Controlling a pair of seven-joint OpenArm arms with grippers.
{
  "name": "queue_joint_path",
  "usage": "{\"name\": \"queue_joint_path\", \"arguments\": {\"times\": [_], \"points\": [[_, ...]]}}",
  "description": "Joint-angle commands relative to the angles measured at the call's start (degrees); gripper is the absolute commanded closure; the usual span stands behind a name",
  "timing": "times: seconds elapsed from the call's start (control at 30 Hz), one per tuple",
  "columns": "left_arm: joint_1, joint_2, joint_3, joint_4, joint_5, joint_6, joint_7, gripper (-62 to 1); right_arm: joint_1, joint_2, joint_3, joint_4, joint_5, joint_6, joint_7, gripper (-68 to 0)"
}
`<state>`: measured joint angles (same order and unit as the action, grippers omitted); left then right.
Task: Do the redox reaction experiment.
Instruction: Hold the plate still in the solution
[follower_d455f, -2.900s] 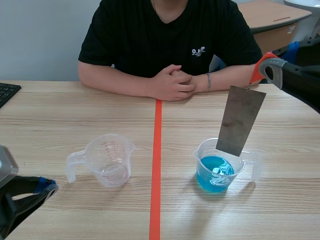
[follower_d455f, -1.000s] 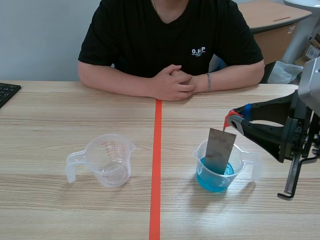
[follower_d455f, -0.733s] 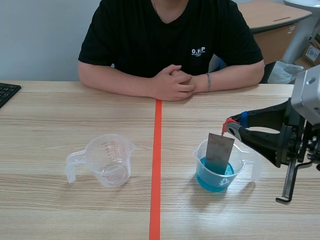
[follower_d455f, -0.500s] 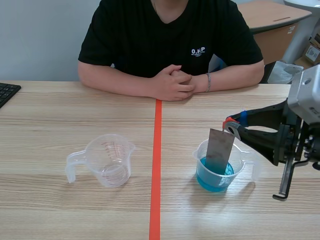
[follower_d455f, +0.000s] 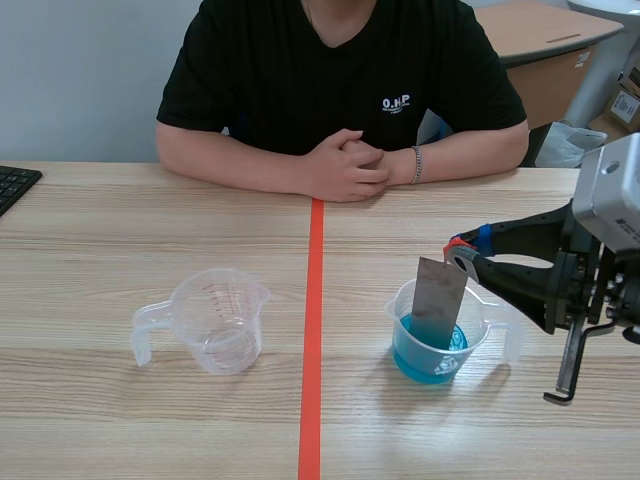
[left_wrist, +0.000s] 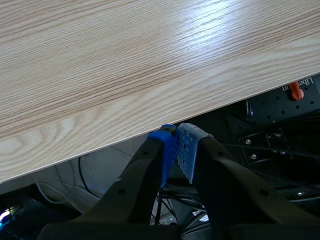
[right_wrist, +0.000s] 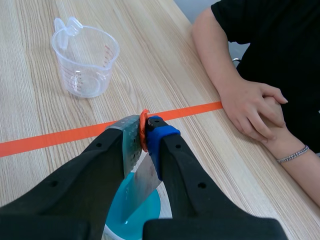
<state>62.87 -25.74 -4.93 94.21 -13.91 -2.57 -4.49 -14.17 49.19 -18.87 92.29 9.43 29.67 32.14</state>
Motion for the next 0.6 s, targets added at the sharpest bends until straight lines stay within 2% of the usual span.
{"name": "queue_joint_path", "arguments": {"times": [0.0,0.57], "points": [[0.1,0.2,-0.2,0.3,0.0,0.1,-0.4,-4.1,0.1,0.6,0.2,0.1,-0.1,0.4,0.0,-1.5],[0.1,0.2,-0.2,0.3,0.0,0.1,-0.4,-4.1,0.1,0.7,0.2,0.1,-0.1,0.4,1.2,-1.5]]}}
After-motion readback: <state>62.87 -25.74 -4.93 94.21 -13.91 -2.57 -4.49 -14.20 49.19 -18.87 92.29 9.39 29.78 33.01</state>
